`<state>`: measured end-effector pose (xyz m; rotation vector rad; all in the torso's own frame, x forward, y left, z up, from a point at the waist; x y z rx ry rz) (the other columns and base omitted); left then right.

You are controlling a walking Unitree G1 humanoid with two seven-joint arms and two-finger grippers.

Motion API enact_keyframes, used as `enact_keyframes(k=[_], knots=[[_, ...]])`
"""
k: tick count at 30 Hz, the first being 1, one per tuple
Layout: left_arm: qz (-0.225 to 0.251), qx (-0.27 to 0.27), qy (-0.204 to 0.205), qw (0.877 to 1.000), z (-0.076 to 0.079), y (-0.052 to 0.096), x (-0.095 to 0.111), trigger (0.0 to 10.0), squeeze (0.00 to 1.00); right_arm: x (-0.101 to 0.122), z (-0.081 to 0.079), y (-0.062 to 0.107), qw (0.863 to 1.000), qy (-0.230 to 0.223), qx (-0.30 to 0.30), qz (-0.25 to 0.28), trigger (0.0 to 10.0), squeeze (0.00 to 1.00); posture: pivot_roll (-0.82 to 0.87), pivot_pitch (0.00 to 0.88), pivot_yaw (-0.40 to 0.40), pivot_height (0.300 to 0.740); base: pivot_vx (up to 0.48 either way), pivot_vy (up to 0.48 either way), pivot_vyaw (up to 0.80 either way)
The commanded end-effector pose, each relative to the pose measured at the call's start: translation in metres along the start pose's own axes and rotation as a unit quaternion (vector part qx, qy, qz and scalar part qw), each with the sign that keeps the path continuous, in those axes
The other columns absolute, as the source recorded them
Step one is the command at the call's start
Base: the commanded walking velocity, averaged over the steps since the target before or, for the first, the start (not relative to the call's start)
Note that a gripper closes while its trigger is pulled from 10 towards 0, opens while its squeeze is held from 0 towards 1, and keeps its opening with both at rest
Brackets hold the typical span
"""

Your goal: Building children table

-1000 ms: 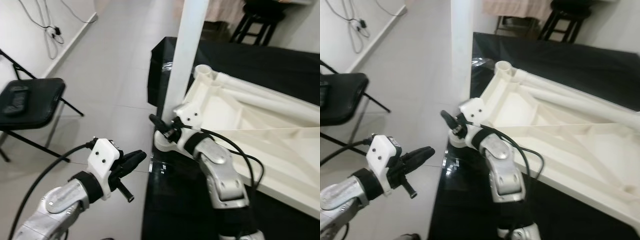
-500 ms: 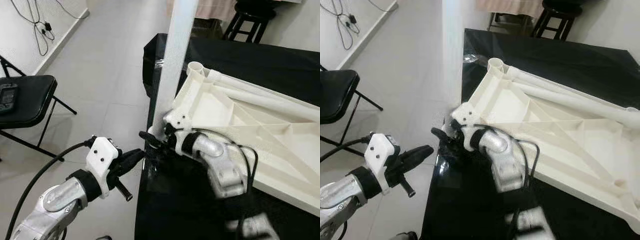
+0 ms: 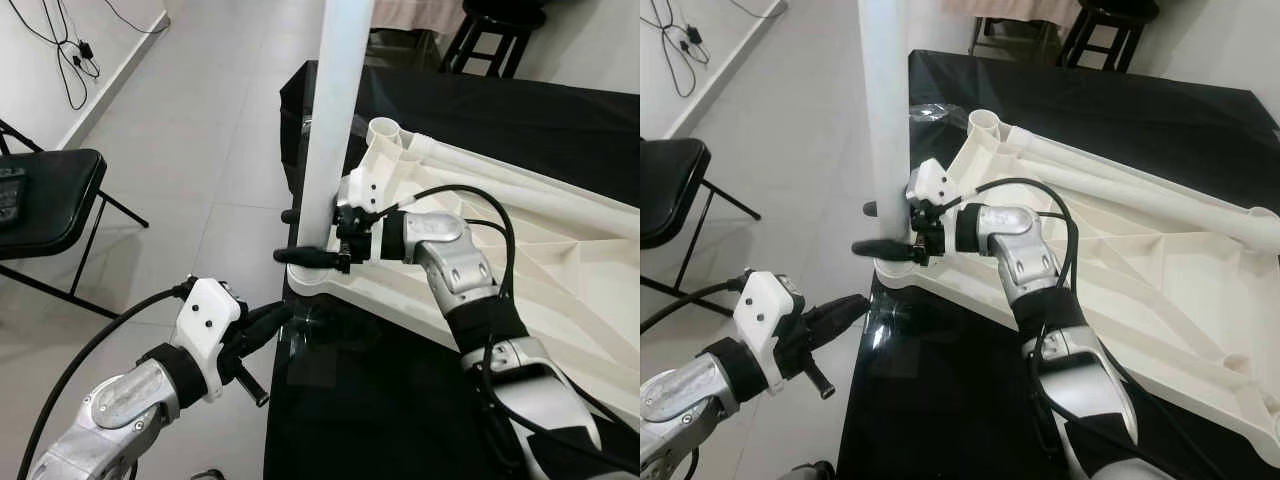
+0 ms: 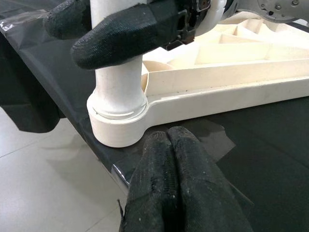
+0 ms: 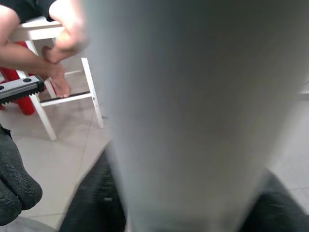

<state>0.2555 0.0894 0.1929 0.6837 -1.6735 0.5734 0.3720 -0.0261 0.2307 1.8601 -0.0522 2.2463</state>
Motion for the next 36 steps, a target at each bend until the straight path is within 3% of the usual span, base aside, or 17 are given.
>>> enact_keyframes(k=[1,10,13,15,16,17,18,19,20,24,27,31,32,33,34,35,36], knots=[[-0.003,-0.007,0.005,1.000,0.008,0.001,-0.001,10.0,0.00,0.000,-0.001,-0.003,1.000,-0.009,0.021,0.001,0.0,0.00,0.13,0.263,-0.134,0.740,0.000,0.000,0.00],[-0.005,-0.005,0.008,1.000,0.010,0.003,-0.001,10.0,0.00,-0.010,0.007,0.005,1.000,-0.012,0.013,-0.012,0.0,0.00,0.13,0.273,-0.142,0.740,0.000,0.000,0.00],[-0.008,0.001,0.005,1.000,0.007,0.005,-0.002,10.0,0.00,-0.039,0.023,0.022,0.992,-0.018,-0.119,-0.046,0.0,0.00,0.12,0.270,-0.157,0.740,0.000,0.000,0.00],[-0.008,0.002,0.005,1.000,0.006,0.005,-0.002,10.0,0.00,-0.044,0.026,0.026,0.988,-0.020,-0.142,-0.053,0.0,0.00,0.12,0.270,-0.157,0.740,0.000,0.000,0.00],[-0.010,0.004,0.002,1.000,0.003,0.007,-0.003,10.0,0.00,-0.071,0.033,0.035,0.959,-0.048,-0.265,-0.086,0.0,0.00,0.10,0.262,-0.163,0.740,0.000,0.000,0.00],[-0.010,0.004,0.002,1.000,0.003,0.007,-0.003,10.0,0.00,-0.071,0.033,0.035,0.959,-0.048,-0.265,-0.086,0.0,0.00,0.10,0.262,-0.163,0.740,0.000,0.000,0.00],[-0.010,0.006,-0.001,1.000,0.000,0.007,-0.003,10.0,0.00,-0.099,0.015,0.042,0.923,-0.090,-0.357,-0.114,0.0,0.00,0.09,0.263,-0.147,0.740,0.000,0.000,0.00],[-0.010,0.006,-0.001,1.000,0.000,0.007,-0.003,10.0,0.00,-0.099,0.015,0.042,0.923,-0.090,-0.357,-0.114,0.0,0.00,0.09,0.263,-0.147,0.740,0.000,0.000,0.00],[-0.013,0.005,-0.005,1.000,-0.003,0.008,-0.004,10.0,0.00,-0.111,-0.008,0.046,0.897,-0.110,-0.409,-0.130,0.0,0.00,0.09,0.249,-0.116,0.740,0.000,0.000,0.00],[-0.013,0.004,-0.007,1.000,-0.005,0.007,-0.004,10.0,0.00,-0.111,-0.024,0.044,0.892,-0.120,-0.416,-0.132,0.0,0.00,0.07,0.233,-0.109,0.740,0.000,0.000,0.00],[0.001,-0.002,-0.008,1.000,-0.004,-0.002,0.000,10.0,0.00,-0.100,-0.017,0.025,0.918,-0.110,-0.361,-0.124,0.0,0.00,0.10,0.209,-0.148,0.740,0.000,0.000,0.00],[0.003,-0.003,-0.009,1.000,-0.003,-0.003,0.001,10.0,0.00,-0.099,-0.015,0.021,0.921,-0.106,-0.354,-0.125,0.0,0.00,0.10,0.209,-0.148,0.740,0.000,0.000,0.00],[0.002,-0.002,-0.011,1.000,-0.004,-0.002,0.000,10.0,0.00,-0.096,-0.014,0.015,0.923,-0.103,-0.348,-0.125,10.0,0.00,0.10,0.201,-0.143,0.740,0.000,0.000,0.00],[0.002,0.000,-0.013,1.000,-0.006,-0.002,0.001,10.0,0.00,-0.088,-0.010,0.008,0.932,-0.108,-0.332,-0.101,10.0,0.87,0.10,0.196,-0.138,0.740,0.000,0.000,0.00],[0.002,0.000,-0.013,1.000,-0.006,-0.002,0.001,10.0,0.00,-0.088,-0.010,0.008,0.932,-0.108,-0.332,-0.101,10.0,0.87,0.10,0.196,-0.138,0.740,0.000,0.000,0.00],[0.001,0.001,-0.015,1.000,-0.006,-0.001,0.000,10.0,0.00,-0.077,-0.009,0.001,0.941,-0.117,-0.310,-0.071,10.0,1.00,0.10,0.194,-0.135,0.740,0.000,0.000,0.00],[0.002,0.000,-0.015,1.000,-0.006,-0.002,0.000,10.0,0.00,-0.065,-0.012,-0.007,0.954,-0.129,-0.266,-0.038,10.0,1.00,0.10,0.193,-0.135,0.740,0.000,0.000,0.00]])
Point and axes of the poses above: a point about 5 cm out from each wrist's last joint towards the gripper, its own y axis pointing back from the gripper into the wrist, its own x axis along the axis of the wrist's last joint, z = x × y, the point moved 6 cm from there along -y, pointing out of the wrist towards the gripper, and after that the axes turned 4 degrees about -y, right-handed, at the moved point
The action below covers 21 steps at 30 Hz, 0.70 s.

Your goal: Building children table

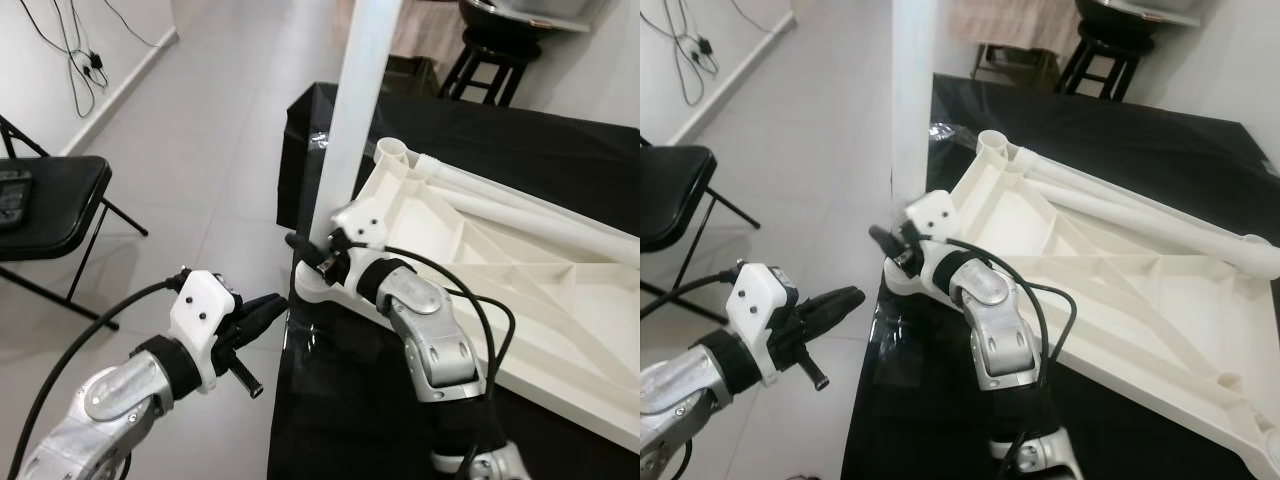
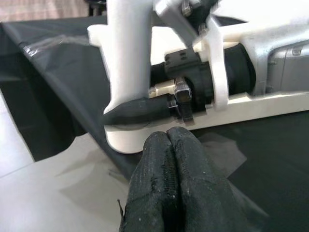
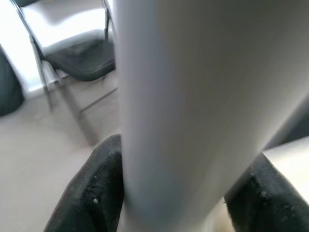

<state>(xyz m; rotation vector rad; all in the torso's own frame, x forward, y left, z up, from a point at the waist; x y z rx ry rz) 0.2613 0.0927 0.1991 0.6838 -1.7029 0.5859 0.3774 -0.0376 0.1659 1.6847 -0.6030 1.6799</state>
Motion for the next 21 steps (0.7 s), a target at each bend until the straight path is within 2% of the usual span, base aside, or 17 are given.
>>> enact_keyframes(k=[1,2,3,5,6,7,8,9,10,14,15,16,17,21], knots=[[-0.007,-0.003,-0.003,1.000,0.002,0.000,-0.004,10.0,0.00,0.000,-0.011,-0.004,0.999,-0.022,0.043,0.001,10.0,1.00,0.10,0.193,-0.135,0.740,0.000,0.000,0.00],[-0.007,-0.003,-0.003,1.000,0.002,0.000,-0.004,10.0,0.00,0.000,-0.011,-0.004,0.999,-0.022,0.043,0.001,10.0,1.00,0.10,0.193,-0.135,0.740,0.000,0.000,0.00],[-0.007,-0.006,-0.001,1.000,0.003,0.000,-0.004,10.0,0.00,0.018,-0.021,0.000,0.996,-0.016,0.086,0.036,10.0,1.00,0.11,0.191,-0.134,0.740,0.000,0.000,0.00],[-0.007,-0.006,-0.001,1.000,0.003,0.000,-0.004,10.0,0.00,0.018,-0.021,0.000,0.996,-0.016,0.086,0.036,10.0,1.00,0.11,0.191,-0.134,0.740,0.000,0.000,0.00],[-0.006,-0.008,0.000,1.000,0.005,-0.001,-0.005,10.0,0.00,0.032,-0.027,0.007,0.990,-0.011,0.127,0.058,10.0,0.38,0.11,0.189,-0.138,0.740,0.000,0.000,0.00],[-0.005,-0.010,0.002,1.000,0.007,-0.002,-0.005,10.0,0.00,0.042,-0.029,0.014,0.982,0.009,0.174,0.070,10.0,0.00,0.11,0.191,-0.145,0.740,0.000,0.000,0.00],[-0.004,-0.011,0.003,1.000,0.008,-0.002,-0.005,10.0,0.00,0.046,-0.028,0.019,0.976,0.027,0.205,0.072,10.0,0.00,0.11,0.191,-0.145,0.740,0.000,0.000,0.00],[-0.004,-0.011,0.003,1.000,0.008,-0.002,-0.005,10.0,0.00,0.046,-0.028,0.019,0.976,0.027,0.205,0.072,10.0,0.00,0.11,0.191,-0.145,0.740,0.000,0.000,0.00],[-0.004,-0.011,0.004,1.000,0.009,-0.002,-0.005,10.0,0.00,0.048,-0.025,0.021,0.970,0.052,0.229,0.069,10.0,0.00,0.12,0.192,-0.146,0.740,0.000,0.000,0.00],[-0.004,-0.012,0.006,1.000,0.011,-0.003,-0.005,10.0,0.00,0.052,-0.019,0.015,0.959,0.079,0.267,0.058,10.0,0.00,0.13,0.187,-0.155,0.740,0.000,0.000,0.00],[-0.005,-0.011,0.006,1.000,0.012,-0.002,-0.005,10.0,0.00,0.055,-0.015,0.010,0.955,0.086,0.278,0.055,8.0,0.00,0.14,0.196,-0.158,0.740,0.000,0.000,0.00],[-0.005,-0.011,0.006,1.000,0.012,-0.002,-0.005,10.0,0.00,0.055,-0.015,0.010,0.955,0.086,0.278,0.055,8.0,0.00,0.14,0.196,-0.158,0.740,0.000,0.000,0.00],[-0.006,-0.009,0.006,1.000,0.013,-0.001,-0.005,10.0,0.00,0.060,-0.012,0.003,0.951,0.088,0.292,0.052,0.0,0.00,0.15,0.203,-0.160,0.740,0.000,0.000,0.00],[-0.008,-0.007,0.005,1.000,0.013,0.001,-0.005,10.0,0.00,0.064,-0.011,0.001,0.946,0.087,0.310,0.047,0.0,0.00,0.15,0.214,-0.163,0.740,0.000,0.000,0.00]])
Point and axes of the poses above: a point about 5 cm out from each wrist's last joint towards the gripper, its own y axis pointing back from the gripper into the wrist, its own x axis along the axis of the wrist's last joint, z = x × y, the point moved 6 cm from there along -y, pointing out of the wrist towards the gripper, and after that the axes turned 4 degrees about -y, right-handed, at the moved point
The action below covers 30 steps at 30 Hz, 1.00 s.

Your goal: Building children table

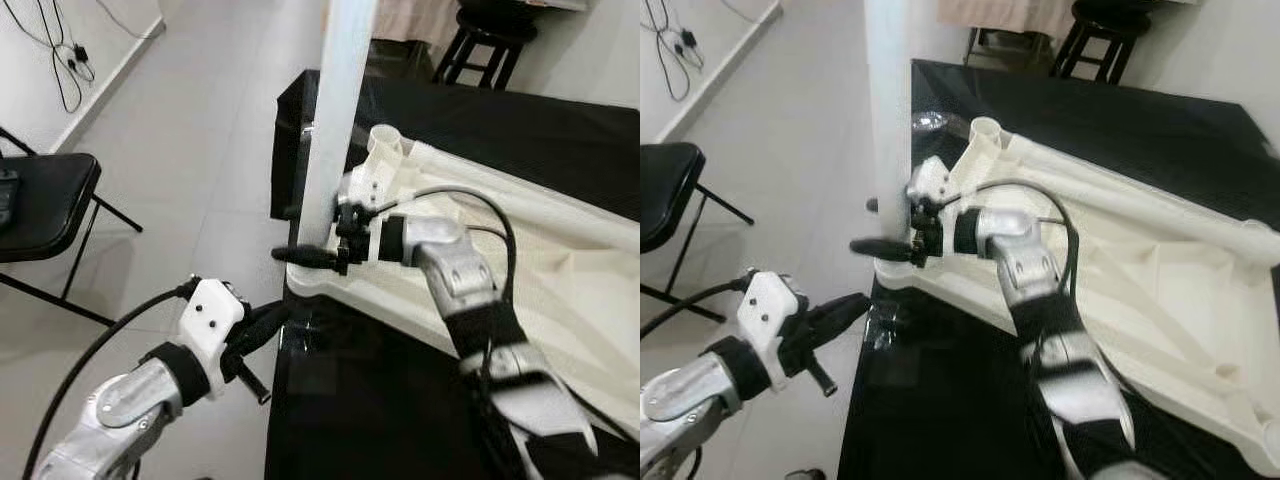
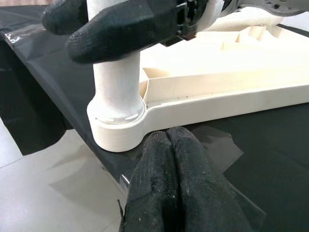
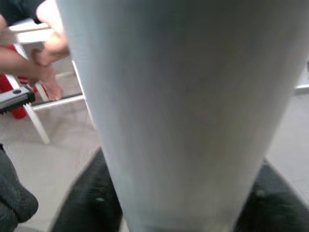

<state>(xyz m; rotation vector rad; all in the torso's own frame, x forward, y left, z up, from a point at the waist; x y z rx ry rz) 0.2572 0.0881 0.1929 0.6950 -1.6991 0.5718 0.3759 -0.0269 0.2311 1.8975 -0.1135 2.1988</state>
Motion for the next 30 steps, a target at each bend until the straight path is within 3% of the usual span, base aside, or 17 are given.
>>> enact_keyframes(k=[1,7,10,13,14,15,16,17,18,19,20,21,23,25,27,29,30], knots=[[-0.001,-0.004,0.006,1.000,0.005,0.001,-0.001,10.0,0.00,-0.001,-0.004,-0.005,1.000,0.004,0.023,-0.008,0.0,0.00,0.15,0.214,-0.163,0.740,0.000,0.000,0.00],[-0.005,-0.001,0.005,1.000,0.005,0.004,-0.002,10.0,0.00,-0.001,-0.001,-0.002,0.999,0.002,0.033,-0.016,0.0,0.00,0.15,0.228,-0.167,0.740,0.000,0.000,0.00],[-0.006,-0.001,0.007,1.000,0.006,0.004,-0.002,10.0,0.00,-0.011,0.000,0.006,0.999,-0.006,0.022,-0.022,0.0,0.00,0.14,0.233,-0.168,0.740,0.000,0.000,0.00],[-0.007,0.000,0.007,1.000,0.005,0.005,-0.003,10.0,0.00,-0.035,0.015,0.018,0.996,-0.020,-0.085,-0.036,0.0,0.00,0.13,0.236,-0.177,0.740,0.000,0.000,0.00],[-0.007,0.000,0.007,1.000,0.005,0.005,-0.003,10.0,0.00,-0.035,0.015,0.018,0.996,-0.020,-0.085,-0.036,0.0,0.00,0.13,0.236,-0.177,0.740,0.000,0.000,0.00],[-0.007,0.001,0.007,1.000,0.004,0.006,-0.003,10.0,0.00,-0.041,0.021,0.019,0.987,-0.040,-0.153,-0.022,0.0,0.00,0.12,0.236,-0.175,0.740,0.000,0.000,0.00],[-0.007,0.001,0.007,1.000,0.004,0.006,-0.003,10.0,0.00,-0.041,0.021,0.019,0.987,-0.040,-0.153,-0.022,0.0,0.00,0.12,0.236,-0.175,0.740,0.000,0.000,0.00],[-0.007,0.002,0.007,1.000,0.001,0.007,-0.003,10.0,0.00,-0.059,0.026,0.023,0.950,-0.106,-0.294,-0.014,0.0,0.00,0.09,0.239,-0.154,0.740,0.000,0.000,0.00],[-0.008,0.002,0.007,1.000,-0.001,0.008,-0.003,10.0,0.00,-0.079,0.011,0.030,0.921,-0.144,-0.360,-0.036,0.0,0.00,0.09,0.239,-0.154,0.740,0.000,0.000,0.00],[-0.008,0.002,0.008,1.000,-0.002,0.008,-0.004,10.0,0.00,-0.091,-0.011,0.033,0.907,-0.150,-0.388,-0.060,0.0,0.00,0.08,0.235,-0.135,0.740,0.000,0.000,0.00],[-0.008,0.002,0.008,1.000,-0.002,0.008,-0.004,10.0,0.00,-0.091,-0.011,0.033,0.907,-0.150,-0.388,-0.060,0.0,0.00,0.08,0.235,-0.135,0.740,0.000,0.000,0.00],[-0.008,0.000,0.011,1.000,-0.002,0.006,-0.005,10.0,0.00,-0.087,-0.026,0.027,0.913,-0.129,-0.383,-0.062,0.0,0.00,0.07,0.214,-0.114,0.740,0.000,0.000,0.00],[-0.007,-0.002,0.015,1.000,-0.002,0.005,-0.006,10.0,0.00,-0.077,-0.029,0.023,0.921,-0.109,-0.370,-0.053,0.0,0.00,0.06,0.204,-0.110,0.740,0.000,0.000,0.00],[-0.006,-0.003,0.017,1.000,-0.002,0.003,-0.006,10.0,0.00,-0.070,-0.027,0.022,0.923,-0.098,-0.369,-0.044,0.0,0.00,0.07,0.200,-0.116,0.740,0.000,0.000,0.00],[0.000,-0.004,0.015,1.000,-0.003,0.000,-0.005,10.0,0.00,-0.070,-0.011,0.026,0.919,-0.099,-0.378,-0.045,0.0,0.00,0.08,0.193,-0.139,0.740,0.000,0.000,0.00],[0.001,-0.004,0.013,1.000,-0.003,-0.001,-0.004,10.0,0.00,-0.072,-0.007,0.026,0.919,-0.100,-0.379,-0.050,0.0,0.00,0.08,0.192,-0.141,0.740,0.000,0.000,0.00],[0.001,-0.003,0.011,1.000,-0.003,-0.001,-0.004,10.0,0.00,-0.072,-0.003,0.025,0.918,-0.102,-0.380,-0.051,3.4,0.00,0.09,0.190,-0.142,0.740,0.000,0.000,0.00]])
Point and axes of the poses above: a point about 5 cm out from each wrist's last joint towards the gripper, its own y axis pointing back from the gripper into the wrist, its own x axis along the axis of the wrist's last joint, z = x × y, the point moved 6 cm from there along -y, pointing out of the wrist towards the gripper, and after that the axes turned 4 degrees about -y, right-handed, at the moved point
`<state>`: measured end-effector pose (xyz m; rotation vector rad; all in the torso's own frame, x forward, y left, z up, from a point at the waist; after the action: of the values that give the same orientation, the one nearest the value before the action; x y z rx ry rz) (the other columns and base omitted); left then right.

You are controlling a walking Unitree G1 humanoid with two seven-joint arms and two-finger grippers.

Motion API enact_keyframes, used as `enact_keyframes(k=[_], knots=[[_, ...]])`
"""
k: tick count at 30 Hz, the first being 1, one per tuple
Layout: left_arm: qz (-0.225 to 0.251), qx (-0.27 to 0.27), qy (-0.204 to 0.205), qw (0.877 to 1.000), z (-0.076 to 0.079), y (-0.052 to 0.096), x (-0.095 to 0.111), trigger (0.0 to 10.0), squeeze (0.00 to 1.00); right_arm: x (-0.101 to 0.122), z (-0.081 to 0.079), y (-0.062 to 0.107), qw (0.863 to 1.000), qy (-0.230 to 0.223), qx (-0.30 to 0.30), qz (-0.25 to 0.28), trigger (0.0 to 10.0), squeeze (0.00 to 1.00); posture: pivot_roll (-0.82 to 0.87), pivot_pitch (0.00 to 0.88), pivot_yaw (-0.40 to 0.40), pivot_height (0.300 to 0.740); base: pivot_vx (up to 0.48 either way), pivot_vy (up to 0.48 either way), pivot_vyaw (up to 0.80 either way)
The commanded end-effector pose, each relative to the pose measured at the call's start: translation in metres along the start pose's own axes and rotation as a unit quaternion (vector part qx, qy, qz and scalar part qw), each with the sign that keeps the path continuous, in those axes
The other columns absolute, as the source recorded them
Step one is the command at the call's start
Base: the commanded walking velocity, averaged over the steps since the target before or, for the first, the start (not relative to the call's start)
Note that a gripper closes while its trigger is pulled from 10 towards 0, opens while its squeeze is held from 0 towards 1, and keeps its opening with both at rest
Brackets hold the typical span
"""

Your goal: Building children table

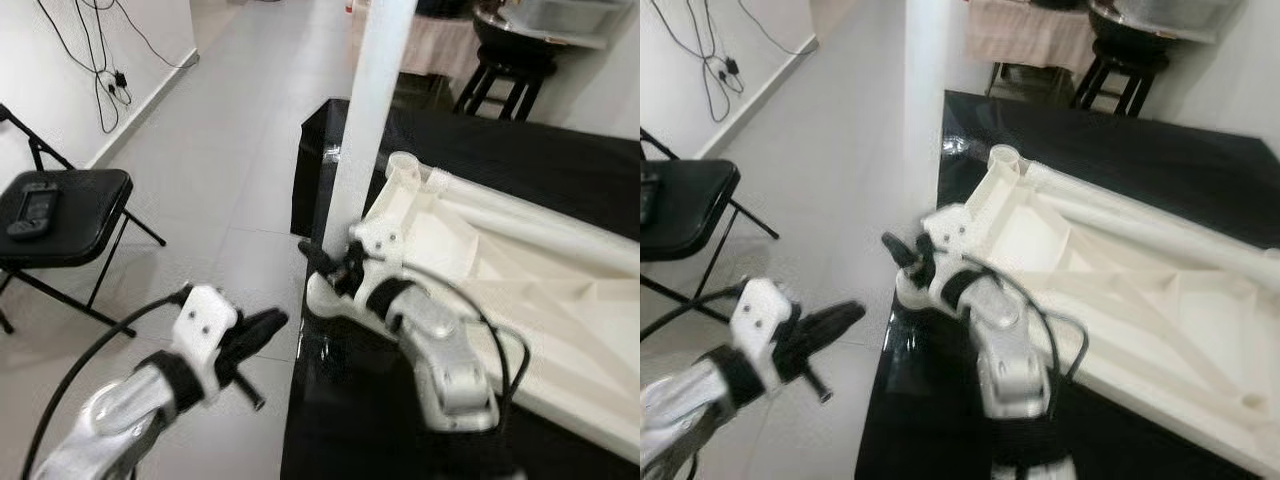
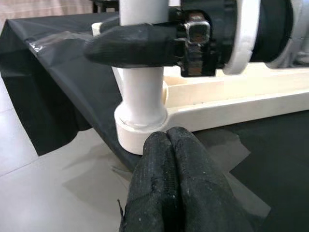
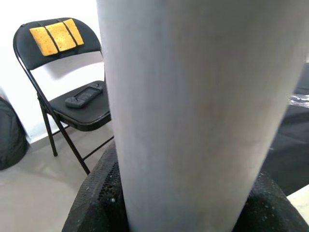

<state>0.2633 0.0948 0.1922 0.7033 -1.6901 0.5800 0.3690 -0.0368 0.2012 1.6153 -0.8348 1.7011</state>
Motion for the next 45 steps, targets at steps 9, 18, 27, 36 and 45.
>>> enact_keyframes(k=[9,18,27,36,45], knots=[[0.005,-0.007,0.003,1.000,0.003,-0.001,0.000,10.0,0.00,-0.031,0.017,0.004,0.996,-0.035,-0.040,-0.065,10.0,1.00,0.08,0.189,-0.136,0.740,0.000,0.000,0.00],[-0.001,-0.007,0.001,1.000,0.004,-0.003,-0.003,10.0,0.00,0.016,-0.033,0.041,0.969,-0.013,0.248,0.009,10.0,1.00,0.07,0.198,-0.135,0.740,0.000,0.000,0.00],[-0.007,0.022,-0.014,1.000,-0.001,-0.008,-0.007,10.0,0.00,-0.020,0.019,0.093,0.919,0.127,0.330,-0.175,10.0,0.00,0.05,0.203,-0.140,0.740,0.000,0.000,0.00],[-0.004,0.051,-0.028,0.998,-0.011,-0.009,-0.005,10.0,0.00,-0.024,0.056,0.079,0.947,0.142,0.220,-0.187,10.0,0.00,0.05,0.204,-0.144,0.740,0.000,0.000,0.00],[0.000,0.029,-0.023,0.999,-0.003,-0.010,-0.004,10.0,0.00,-0.026,0.051,0.108,0.935,0.119,0.267,-0.203,10.0,0.00,0.04,0.198,-0.136,0.740,0.000,-0.212,0.00]])
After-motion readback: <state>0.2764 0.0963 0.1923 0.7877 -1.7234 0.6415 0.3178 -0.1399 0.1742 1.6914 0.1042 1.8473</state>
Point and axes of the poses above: a point about 5 cm out from each wrist's last joint towards the gripper, its own y axis pointing back from the gripper into the wrist, its own x axis along the axis of the wrist's last joint, z = x × y, the point moved 6 cm from there along -y, pointing out of the wrist towards the gripper, and after that the axes turned 4 degrees about -y, right-handed, at the moved point
